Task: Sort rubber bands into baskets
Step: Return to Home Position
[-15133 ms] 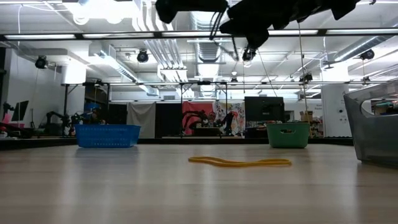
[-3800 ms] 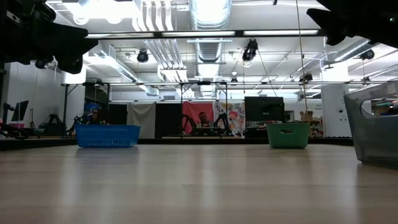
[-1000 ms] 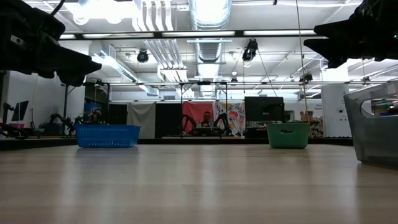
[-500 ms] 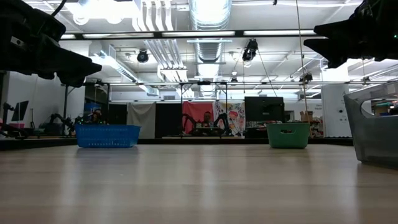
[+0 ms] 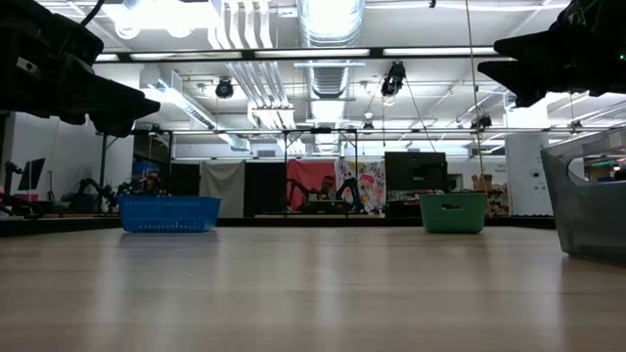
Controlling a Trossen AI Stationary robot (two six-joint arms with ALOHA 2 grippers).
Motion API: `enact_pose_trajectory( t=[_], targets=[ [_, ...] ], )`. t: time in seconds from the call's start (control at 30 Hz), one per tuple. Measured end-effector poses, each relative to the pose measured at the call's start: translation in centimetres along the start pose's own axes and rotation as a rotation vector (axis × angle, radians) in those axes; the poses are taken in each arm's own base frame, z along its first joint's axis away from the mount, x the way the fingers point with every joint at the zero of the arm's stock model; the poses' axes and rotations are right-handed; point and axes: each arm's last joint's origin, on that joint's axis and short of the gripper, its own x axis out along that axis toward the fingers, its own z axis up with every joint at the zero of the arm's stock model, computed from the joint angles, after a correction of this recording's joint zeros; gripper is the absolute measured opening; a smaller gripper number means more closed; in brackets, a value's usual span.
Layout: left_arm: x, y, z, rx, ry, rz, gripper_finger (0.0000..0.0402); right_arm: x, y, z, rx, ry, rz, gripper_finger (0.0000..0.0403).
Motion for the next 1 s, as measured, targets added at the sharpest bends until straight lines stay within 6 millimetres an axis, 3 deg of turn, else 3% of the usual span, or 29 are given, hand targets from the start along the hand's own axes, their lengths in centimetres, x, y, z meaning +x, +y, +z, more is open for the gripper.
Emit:
enact_pose_trajectory(
  t=[1.0],
  targets=[
    [0.0,0.0,0.0,0.0,0.0,0.0,0.013,0.0,0.0,0.0,0.001,0.0,0.0,0.0269]
  ],
)
